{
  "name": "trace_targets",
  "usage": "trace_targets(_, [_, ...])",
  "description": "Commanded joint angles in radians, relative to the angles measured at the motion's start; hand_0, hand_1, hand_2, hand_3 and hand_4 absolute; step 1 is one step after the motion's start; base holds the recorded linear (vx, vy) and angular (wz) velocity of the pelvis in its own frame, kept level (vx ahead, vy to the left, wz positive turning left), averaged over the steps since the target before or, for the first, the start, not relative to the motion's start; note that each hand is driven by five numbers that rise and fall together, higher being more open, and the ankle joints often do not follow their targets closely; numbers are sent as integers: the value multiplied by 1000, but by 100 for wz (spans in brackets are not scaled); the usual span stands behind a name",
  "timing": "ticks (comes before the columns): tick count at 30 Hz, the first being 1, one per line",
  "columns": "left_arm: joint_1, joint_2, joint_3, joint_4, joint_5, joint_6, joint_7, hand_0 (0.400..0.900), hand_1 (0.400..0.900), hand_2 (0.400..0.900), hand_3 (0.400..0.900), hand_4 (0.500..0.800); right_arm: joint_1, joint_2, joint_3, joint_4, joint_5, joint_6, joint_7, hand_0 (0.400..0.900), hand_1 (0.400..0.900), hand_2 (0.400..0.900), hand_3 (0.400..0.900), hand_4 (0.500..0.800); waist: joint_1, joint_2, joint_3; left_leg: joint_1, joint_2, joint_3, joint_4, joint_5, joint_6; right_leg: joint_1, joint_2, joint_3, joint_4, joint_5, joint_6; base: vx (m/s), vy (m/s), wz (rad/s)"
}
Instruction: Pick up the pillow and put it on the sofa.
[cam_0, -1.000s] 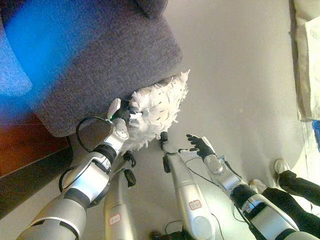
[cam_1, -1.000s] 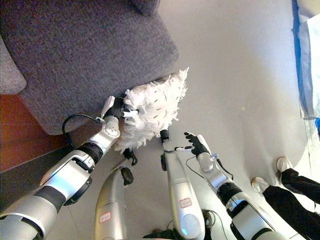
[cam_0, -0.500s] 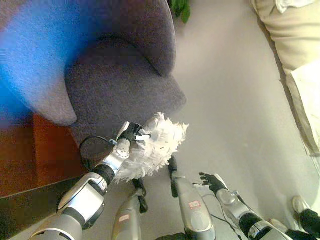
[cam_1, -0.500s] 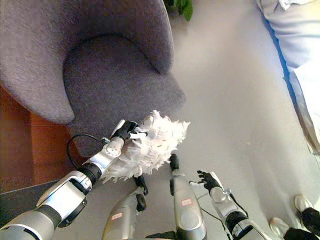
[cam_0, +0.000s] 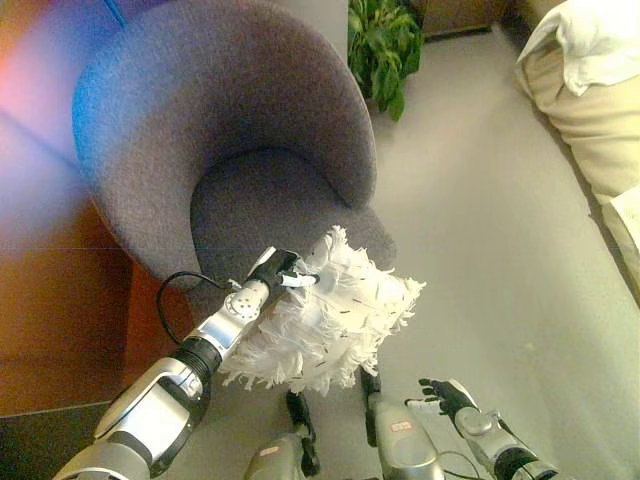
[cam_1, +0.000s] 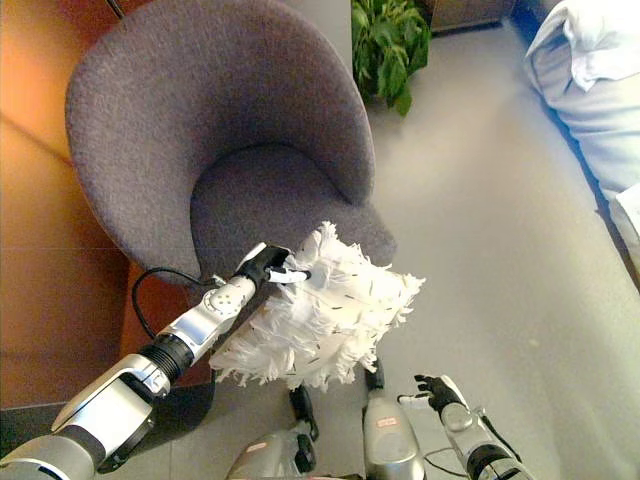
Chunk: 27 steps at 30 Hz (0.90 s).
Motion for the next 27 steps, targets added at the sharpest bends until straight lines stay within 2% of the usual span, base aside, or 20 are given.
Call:
trace_targets(1, [-127,66,160,-159,-112,-73,51,400,400,400,400,500,111,-10,13,33,-44,-3,17,900,900,900,900,800,35,-38,-166,-32,2,-23,111,-102,-22,42,-69,18,58,-124,106,110,12,1])
trace_targets(4, [-150,104,205,-194,-187,-38,74,400,400,400,400,500,129,-13,18,31,-51,7,22,900,900,900,900,800,39,-31,-193,-11,1,-28,100,-103,-23,66,-67,13,49,-129,105,120,13,1])
trace_targets(8, [-166,138,267,-180,-272,-20,108,400,400,400,400,500,154,-12,16,37,-64,14,24,900,900,900,900,800,40,-22,-220,13,-1,-31,87,-105,-23,90,-65,8,41,-135,104,126,14,1])
trace_targets(10, [-176,155,307,-142,-330,-19,129,400,400,400,400,500,166,-14,10,41,-72,21,28,900,900,900,900,800,39,-16,-233,23,-3,-34,78,-104,-23,101,-63,7,34,-137,104,112,10,0])
trace_targets(14, [-188,188,361,-70,-380,-19,152,400,400,400,400,500,186,-19,-4,57,-83,20,30,900,900,900,900,800,36,-5,-246,36,-8,-38,56,-98,-24,116,-58,6,18,-136,103,98,25,1])
trace_targets(16, [-205,224,386,-13,-433,-24,182,400,400,400,400,500,199,-27,-13,68,-89,17,31,900,900,900,900,800,33,1,-253,40,-11,-38,42,-93,-25,122,-54,6,6,-135,103,79,33,3])
trace_targets(21, [-248,281,400,118,-467,-9,222,400,400,400,400,500,213,-47,-17,69,-89,13,35,900,900,900,900,800,19,6,-250,31,-12,-31,27,-81,-27,117,-46,9,-2,-135,100,31,32,2])
trace_targets(22, [-262,290,398,150,-492,-16,234,900,900,900,900,800,211,-52,-13,70,-82,10,34,900,900,900,900,800,17,6,-245,26,-12,-30,25,-78,-27,112,-45,9,-1,-136,100,-27,24,4])
trace_targets(24, [-283,297,399,173,-503,-17,248,900,900,900,900,800,202,-58,-8,70,-74,9,37,900,900,900,900,800,15,5,-236,20,-12,-30,24,-76,-28,106,-43,9,0,-138,98,-35,10,3])
trace_targets(27, [-311,304,397,196,-489,-44,254,900,900,900,900,800,189,-62,-1,72,-57,2,33,900,900,900,900,800,15,2,-217,7,-11,-30,25,-74,-28,97,-41,9,1,-139,95,-44,4,4])
